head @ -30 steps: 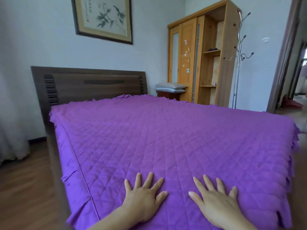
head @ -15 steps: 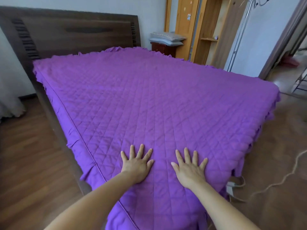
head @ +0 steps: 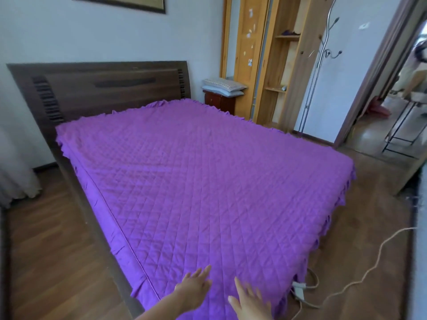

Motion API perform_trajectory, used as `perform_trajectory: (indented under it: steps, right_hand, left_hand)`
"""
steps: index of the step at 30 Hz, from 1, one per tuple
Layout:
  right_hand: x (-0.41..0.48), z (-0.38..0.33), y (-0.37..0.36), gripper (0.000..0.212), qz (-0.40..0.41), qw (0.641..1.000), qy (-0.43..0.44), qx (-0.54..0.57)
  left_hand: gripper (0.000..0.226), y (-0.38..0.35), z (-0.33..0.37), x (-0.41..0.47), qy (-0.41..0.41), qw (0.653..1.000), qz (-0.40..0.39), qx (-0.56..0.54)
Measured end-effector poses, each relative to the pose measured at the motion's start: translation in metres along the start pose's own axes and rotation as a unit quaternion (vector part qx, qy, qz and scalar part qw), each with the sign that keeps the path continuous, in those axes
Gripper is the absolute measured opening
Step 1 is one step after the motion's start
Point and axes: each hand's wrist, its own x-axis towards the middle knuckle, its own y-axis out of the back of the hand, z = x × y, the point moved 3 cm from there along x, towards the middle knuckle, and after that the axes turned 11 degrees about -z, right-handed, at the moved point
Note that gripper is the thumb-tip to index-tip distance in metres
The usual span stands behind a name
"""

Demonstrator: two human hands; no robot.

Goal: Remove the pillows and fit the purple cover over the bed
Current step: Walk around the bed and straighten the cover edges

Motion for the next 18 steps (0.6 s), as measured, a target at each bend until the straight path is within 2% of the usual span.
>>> perform_trajectory:
  steps: [2, 4, 7, 10, 18]
  right_hand:
    - [-0.027, -0.010, 0.033, 0.082, 0.037, 0.999, 0.004, 0.025]
    - [-0.050, -0.024, 0.069, 0.072, 0.068, 0.996, 0.021, 0.060]
    - [-0.091, -0.048, 0.119, 0.078, 0.109, 0.983, 0.073, 0.128]
    - [-0.123, -0.067, 0.157, 0.058, 0.140, 0.973, 0.104, 0.149]
    - [-0.189, -0.097, 0.205, 0.056, 0.141, 0.954, 0.184, 0.189]
  left_hand:
    - [0.055, 0.037, 0.024, -0.035, -0.033, 0.999, 0.030, -0.030]
    - [0.052, 0.073, 0.042, -0.067, -0.050, 0.994, 0.060, -0.075]
    - [0.050, 0.120, 0.068, -0.124, -0.059, 0.984, 0.089, -0.140]
    - [0.049, 0.155, 0.087, -0.169, -0.068, 0.974, 0.115, -0.181]
    - [0.051, 0.197, 0.106, -0.244, -0.047, 0.962, 0.166, -0.214]
